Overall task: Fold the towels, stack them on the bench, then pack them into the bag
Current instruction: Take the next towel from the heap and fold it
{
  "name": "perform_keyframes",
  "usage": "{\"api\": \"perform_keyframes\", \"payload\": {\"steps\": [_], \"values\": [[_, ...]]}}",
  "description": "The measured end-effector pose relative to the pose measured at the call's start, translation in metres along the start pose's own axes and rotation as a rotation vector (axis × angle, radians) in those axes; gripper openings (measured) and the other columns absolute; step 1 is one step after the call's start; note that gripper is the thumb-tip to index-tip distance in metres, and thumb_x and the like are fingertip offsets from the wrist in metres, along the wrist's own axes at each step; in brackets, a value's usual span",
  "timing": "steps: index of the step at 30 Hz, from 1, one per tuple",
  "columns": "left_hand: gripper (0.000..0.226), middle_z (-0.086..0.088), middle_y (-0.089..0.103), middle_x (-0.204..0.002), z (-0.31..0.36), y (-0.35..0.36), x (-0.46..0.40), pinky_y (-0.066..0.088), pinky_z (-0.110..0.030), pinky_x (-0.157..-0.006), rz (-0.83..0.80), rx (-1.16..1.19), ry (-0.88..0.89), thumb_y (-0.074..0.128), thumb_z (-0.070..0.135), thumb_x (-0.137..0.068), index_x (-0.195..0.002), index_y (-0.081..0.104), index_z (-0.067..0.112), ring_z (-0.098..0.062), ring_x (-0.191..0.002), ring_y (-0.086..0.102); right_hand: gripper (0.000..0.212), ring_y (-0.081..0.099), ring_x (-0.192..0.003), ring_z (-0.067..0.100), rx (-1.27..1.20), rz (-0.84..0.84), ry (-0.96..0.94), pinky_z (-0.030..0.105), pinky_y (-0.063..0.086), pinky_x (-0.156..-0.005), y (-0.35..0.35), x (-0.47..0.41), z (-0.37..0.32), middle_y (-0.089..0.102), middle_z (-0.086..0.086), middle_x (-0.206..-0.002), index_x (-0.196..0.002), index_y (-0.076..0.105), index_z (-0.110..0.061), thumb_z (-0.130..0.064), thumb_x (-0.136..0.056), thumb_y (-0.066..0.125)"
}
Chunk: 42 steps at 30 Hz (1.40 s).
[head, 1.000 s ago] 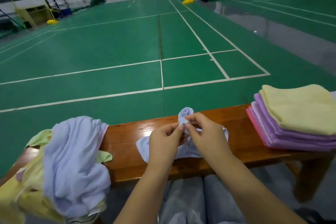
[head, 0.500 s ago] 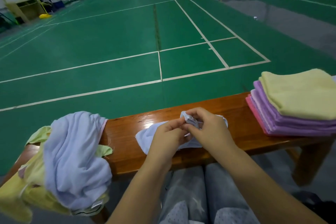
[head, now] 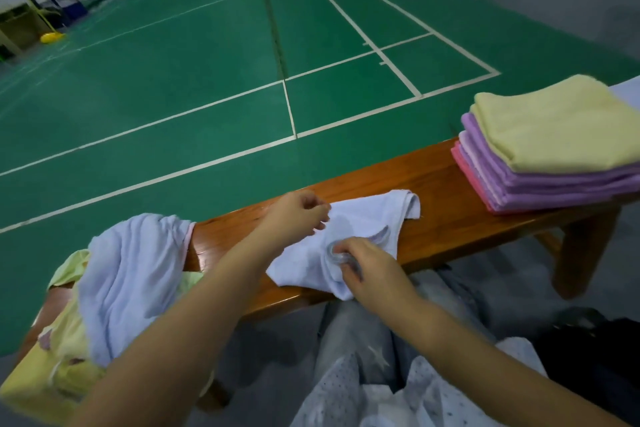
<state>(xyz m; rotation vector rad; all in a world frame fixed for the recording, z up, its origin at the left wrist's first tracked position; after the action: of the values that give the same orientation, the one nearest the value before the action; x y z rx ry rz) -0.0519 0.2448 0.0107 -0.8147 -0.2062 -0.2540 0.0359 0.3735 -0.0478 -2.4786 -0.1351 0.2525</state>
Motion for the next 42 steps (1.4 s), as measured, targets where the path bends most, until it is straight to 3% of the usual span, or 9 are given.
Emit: {"api": "perform_keyframes", "payload": {"steps": [4,8,13,17,21,26,30,37,42], "values": [[0.026,-0.002,0.066,-0.115,0.025,0.028,-0.025,0.052,-0.035,-0.085,-0.236,-0.426,0.141,0.057,0.035,-0.094,-0.115,0.063,0.022,-0.023,-0.102,0.061,0.027,0.052,-0.108,0.022,0.016,-0.104,-0.014,0.025,0.037,-0.087,0.011,0.002,-0.004,0.056,0.007,-0.119,-0.121,0.056,-0.010,-0.011,-0.097,0.045],[0.051,-0.002,0.055,-0.135,0.042,0.059,-0.044,0.043,-0.026,-0.087,-0.400,-0.618,0.207,0.056,0.047,-0.092,-0.136,0.050,0.022,-0.021,-0.113,0.054,0.029,0.051,-0.110,0.022,0.025,-0.147,-0.033,0.029,0.038,-0.090,0.015,0.006,-0.006,0.056,0.008,-0.122,-0.123,0.055,-0.009,-0.010,-0.097,0.042],[0.042,-0.003,0.061,-0.120,0.050,0.075,-0.051,0.043,-0.023,-0.075,-0.454,-0.876,0.252,0.060,0.038,-0.092,-0.131,0.056,0.024,-0.018,-0.095,0.053,0.030,0.052,-0.109,0.021,0.011,-0.157,-0.012,0.030,0.040,-0.092,0.013,0.006,0.000,0.056,0.007,-0.122,-0.124,0.056,-0.011,-0.012,-0.098,0.041],[0.023,-0.006,0.065,-0.106,0.045,0.064,-0.057,0.044,-0.020,-0.064,-0.390,-0.661,0.224,0.055,0.007,-0.089,-0.107,0.067,0.014,-0.017,-0.083,0.055,0.035,0.054,-0.107,0.015,0.020,-0.198,0.060,0.019,0.043,-0.094,0.012,0.004,0.001,0.056,0.003,-0.128,-0.133,0.049,-0.018,-0.026,-0.099,0.045],[0.025,-0.009,0.062,-0.085,0.026,0.030,-0.059,0.045,-0.019,-0.054,-0.288,-0.266,0.082,0.047,-0.004,-0.084,-0.082,0.065,0.013,-0.013,-0.064,0.051,0.023,0.058,-0.102,0.010,-0.118,-0.062,0.037,0.002,0.039,-0.081,0.006,0.010,0.011,0.061,-0.004,-0.118,-0.119,0.057,-0.021,-0.023,-0.097,0.051],[0.038,-0.019,0.069,-0.096,-0.009,-0.003,-0.057,0.054,-0.025,-0.070,-0.189,-0.012,0.029,0.042,-0.009,-0.082,-0.072,0.071,0.014,-0.018,-0.076,0.056,0.016,0.054,-0.090,0.003,-0.179,0.034,0.056,0.002,0.040,-0.075,-0.004,0.010,0.025,0.061,-0.004,-0.102,-0.109,0.059,-0.016,-0.014,-0.093,0.055],[0.037,-0.010,0.071,-0.089,-0.028,-0.018,-0.048,0.055,-0.036,-0.088,-0.186,0.122,0.013,0.047,-0.010,-0.085,-0.079,0.073,0.014,-0.023,-0.086,0.065,0.016,0.056,-0.087,0.001,-0.211,0.099,0.095,0.004,0.042,-0.073,-0.011,0.011,0.033,0.059,-0.011,-0.095,-0.105,0.060,-0.020,-0.013,-0.091,0.058],[0.040,0.016,0.065,-0.098,-0.037,-0.031,-0.033,0.046,-0.012,-0.077,-0.143,-0.186,0.189,0.058,-0.007,-0.079,-0.097,0.065,0.029,-0.005,-0.089,0.062,0.027,0.061,-0.085,0.006,-0.288,0.208,0.158,0.016,0.048,-0.071,-0.026,0.002,0.040,0.061,-0.015,-0.086,-0.093,0.054,-0.035,-0.009,-0.089,0.062],[0.023,0.000,0.055,-0.092,-0.037,-0.036,-0.031,0.039,-0.025,-0.072,0.087,-0.470,0.422,0.063,0.001,-0.080,-0.100,0.070,0.011,-0.019,-0.082,0.053,0.016,0.059,-0.093,0.009,-0.278,0.244,0.117,0.021,0.051,-0.078,-0.059,-0.023,0.028,0.062,-0.009,-0.094,-0.099,0.056,-0.028,-0.013,-0.093,0.058]]}}
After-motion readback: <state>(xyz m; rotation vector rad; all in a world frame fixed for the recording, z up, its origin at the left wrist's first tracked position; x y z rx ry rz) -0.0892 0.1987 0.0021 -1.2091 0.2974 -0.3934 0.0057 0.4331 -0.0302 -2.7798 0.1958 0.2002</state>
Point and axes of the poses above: each hand's wrist, its own x-axis away from the middle knuckle, its own y-axis out of the palm, z = x × y, the point moved 2 cm from there along -x, towards the middle knuckle
